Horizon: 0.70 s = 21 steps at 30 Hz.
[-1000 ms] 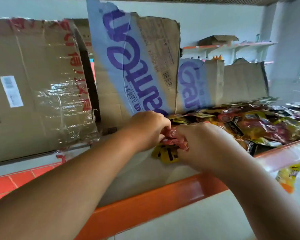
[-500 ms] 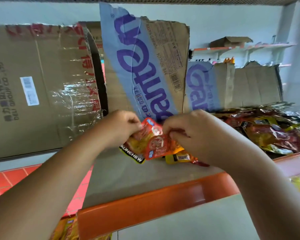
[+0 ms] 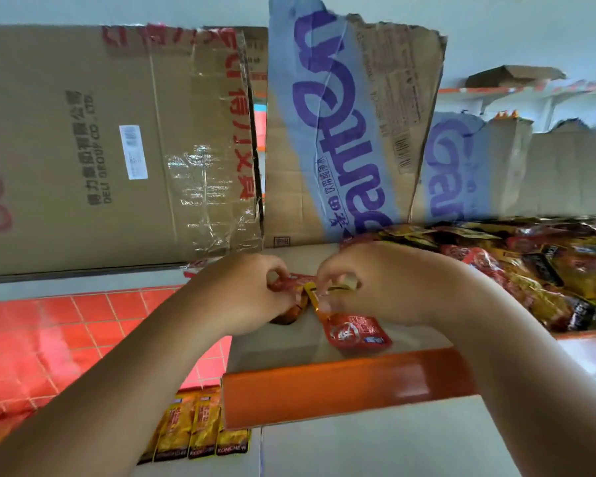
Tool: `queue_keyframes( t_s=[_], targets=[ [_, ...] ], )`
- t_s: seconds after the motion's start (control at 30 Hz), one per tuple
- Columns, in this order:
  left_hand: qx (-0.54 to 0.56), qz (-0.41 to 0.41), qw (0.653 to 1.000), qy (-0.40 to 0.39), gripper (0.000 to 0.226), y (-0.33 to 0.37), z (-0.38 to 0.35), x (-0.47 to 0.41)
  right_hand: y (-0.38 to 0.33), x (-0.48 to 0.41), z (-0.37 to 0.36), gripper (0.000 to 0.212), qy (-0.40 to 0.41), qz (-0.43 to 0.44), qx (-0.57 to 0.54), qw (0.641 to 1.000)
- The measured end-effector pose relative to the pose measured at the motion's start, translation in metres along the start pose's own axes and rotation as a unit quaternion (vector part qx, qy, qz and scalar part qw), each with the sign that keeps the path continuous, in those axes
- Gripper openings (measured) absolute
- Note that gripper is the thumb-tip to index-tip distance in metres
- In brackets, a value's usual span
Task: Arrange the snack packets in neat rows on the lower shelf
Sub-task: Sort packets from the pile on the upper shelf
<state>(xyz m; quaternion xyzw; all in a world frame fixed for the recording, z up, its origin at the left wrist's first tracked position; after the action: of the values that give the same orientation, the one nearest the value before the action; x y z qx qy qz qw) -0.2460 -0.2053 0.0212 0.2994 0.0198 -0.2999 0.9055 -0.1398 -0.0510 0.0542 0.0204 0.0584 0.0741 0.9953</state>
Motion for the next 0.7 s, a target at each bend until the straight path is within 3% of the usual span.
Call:
queue_keyframes(
  t_s=[0.07, 0.23, 0.4, 0.47, 0.57, 0.7],
  targets=[
    [0.0, -0.001, 1.0, -0.012, 0.033, 0.004, -0.003, 0.005, -0.01, 0.004, -0.002, 0.031, -0.041, -0.007, 0.069, 0.997],
    [0.014, 0.01, 1.0, -0.024, 0.031, 0.009, -0.001, 0.011, -0.021, 0.009, -0.002, 0.015, 0.031, -0.032, 0.099, 0.994],
    [0.002, 0.039, 0.999, -0.014, 0.044, 0.006, 0.003, 0.015, 0.012, -0.001, 0.017, 0.028, 0.138, -0.09, -0.126, 0.978],
    [0.008, 0.038, 0.999, -0.023, 0.041, 0.006, 0.003, 0.019, 0.017, -0.005, 0.022, 0.034, 0.123, -0.068, -0.178, 0.974],
    [0.032, 0.044, 0.998, -0.036, 0.043, 0.005, 0.005, 0.023, 0.007, -0.013, 0.023, 0.037, 0.05, -0.015, -0.094, 0.994],
    [0.026, 0.04, 0.998, -0.03, 0.055, 0.004, 0.009, 0.025, -0.02, -0.029, 0.024, 0.031, 0.053, 0.039, 0.061, 0.996]
  ],
)
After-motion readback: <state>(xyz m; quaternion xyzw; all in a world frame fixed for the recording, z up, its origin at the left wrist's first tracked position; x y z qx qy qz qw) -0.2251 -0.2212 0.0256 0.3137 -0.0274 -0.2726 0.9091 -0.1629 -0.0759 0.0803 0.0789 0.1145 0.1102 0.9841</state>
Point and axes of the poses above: each hand's wrist, its own x-axis away from the middle knuckle, its own z-axis out of the back of the hand, y = z × x, the point moved 4 cm from there along -x, towards the middle knuckle, and after that the axes turned 14 degrees about x, right-handed, at the moved point
